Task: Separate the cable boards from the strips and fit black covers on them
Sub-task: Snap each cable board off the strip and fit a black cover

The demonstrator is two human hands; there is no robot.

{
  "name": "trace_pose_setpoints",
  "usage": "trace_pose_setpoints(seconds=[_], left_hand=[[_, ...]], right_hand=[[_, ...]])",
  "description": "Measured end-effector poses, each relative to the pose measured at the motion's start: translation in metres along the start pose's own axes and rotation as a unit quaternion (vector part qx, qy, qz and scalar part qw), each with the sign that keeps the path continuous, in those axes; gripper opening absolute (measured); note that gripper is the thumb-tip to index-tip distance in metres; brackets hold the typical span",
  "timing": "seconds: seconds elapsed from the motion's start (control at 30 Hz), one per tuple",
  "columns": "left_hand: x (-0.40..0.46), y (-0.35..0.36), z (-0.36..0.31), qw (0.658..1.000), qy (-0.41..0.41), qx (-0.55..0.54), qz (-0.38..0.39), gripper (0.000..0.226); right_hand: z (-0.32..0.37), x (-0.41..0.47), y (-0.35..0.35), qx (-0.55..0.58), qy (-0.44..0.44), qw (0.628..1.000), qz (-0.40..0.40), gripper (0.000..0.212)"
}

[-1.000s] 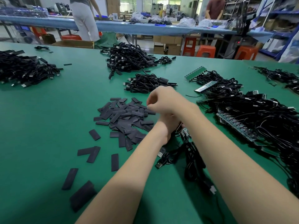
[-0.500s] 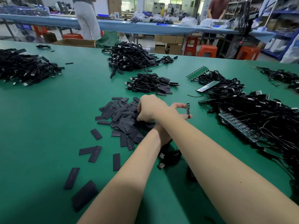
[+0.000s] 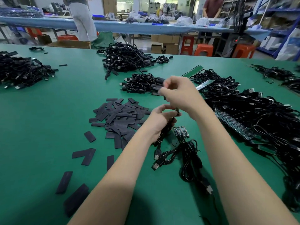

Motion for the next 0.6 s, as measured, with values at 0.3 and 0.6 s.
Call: trace_pose_setpoints(seconds=[0.3, 0.6], left_hand=[[0.012, -0.007, 0.013, 0.999, -0.026, -0.022, -0.008, 0.017], [0.011, -0.004, 0.010, 0.995, -0.056, -0.083, 0.011, 0.014]], right_hand=[[-0.095, -0.041, -0.010, 0.414, 0.171, 0.894, -0.015, 0.021], [-0.103, -0.042, -0.006, 0.536, 0.160, 0.829, -0.030, 0.026]])
Point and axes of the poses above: each hand's wrist, its own x-axis towards the middle knuckle, its own y-axis out of the palm, z = x × y, the point moved 7 cm from there along x, towards the middle knuckle, and after that the axes turned 14 degrees about -x, right-handed, at the moved point
